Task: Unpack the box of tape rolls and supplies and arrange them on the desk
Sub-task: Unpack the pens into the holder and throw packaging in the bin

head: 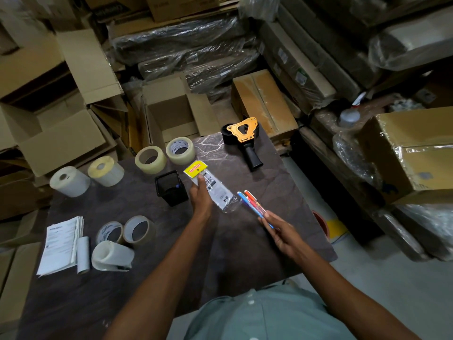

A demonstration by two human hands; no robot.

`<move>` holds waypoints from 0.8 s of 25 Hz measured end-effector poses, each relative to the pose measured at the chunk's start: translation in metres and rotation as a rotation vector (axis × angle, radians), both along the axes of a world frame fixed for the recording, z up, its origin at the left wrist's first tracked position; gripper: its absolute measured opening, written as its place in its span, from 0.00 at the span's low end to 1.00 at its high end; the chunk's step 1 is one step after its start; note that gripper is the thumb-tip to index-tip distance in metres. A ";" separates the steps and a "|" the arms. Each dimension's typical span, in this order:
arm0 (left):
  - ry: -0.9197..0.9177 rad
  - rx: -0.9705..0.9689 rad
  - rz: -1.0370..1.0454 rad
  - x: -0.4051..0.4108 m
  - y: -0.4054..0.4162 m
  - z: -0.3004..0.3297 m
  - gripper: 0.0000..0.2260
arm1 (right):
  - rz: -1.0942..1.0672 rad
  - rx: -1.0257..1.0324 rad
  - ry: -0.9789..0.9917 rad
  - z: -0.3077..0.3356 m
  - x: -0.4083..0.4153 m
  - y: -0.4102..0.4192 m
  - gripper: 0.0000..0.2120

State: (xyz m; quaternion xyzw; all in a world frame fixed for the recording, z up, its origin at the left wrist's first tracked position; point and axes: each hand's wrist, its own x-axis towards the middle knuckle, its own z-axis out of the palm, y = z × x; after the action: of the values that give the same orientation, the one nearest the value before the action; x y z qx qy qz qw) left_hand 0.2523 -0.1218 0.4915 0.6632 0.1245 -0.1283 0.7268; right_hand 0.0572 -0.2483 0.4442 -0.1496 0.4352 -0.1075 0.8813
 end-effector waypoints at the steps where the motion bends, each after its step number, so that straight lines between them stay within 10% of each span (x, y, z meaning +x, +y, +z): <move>1: 0.005 0.024 -0.041 -0.006 0.006 -0.007 0.09 | -0.006 0.003 0.005 0.000 -0.001 -0.001 0.21; 10: -0.028 0.366 -0.366 -0.028 0.127 -0.076 0.05 | 0.043 -0.009 0.022 0.002 0.021 0.014 0.22; 20: -0.143 0.540 -0.180 -0.014 0.177 -0.062 0.17 | 0.145 -0.007 0.008 0.013 0.052 0.045 0.16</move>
State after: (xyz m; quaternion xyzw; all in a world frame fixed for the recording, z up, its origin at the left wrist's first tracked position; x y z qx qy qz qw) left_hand 0.2380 0.0550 0.4294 0.8483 0.0432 -0.1073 0.5168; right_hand 0.1090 -0.2030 0.4571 -0.1842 0.4266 -0.0444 0.8844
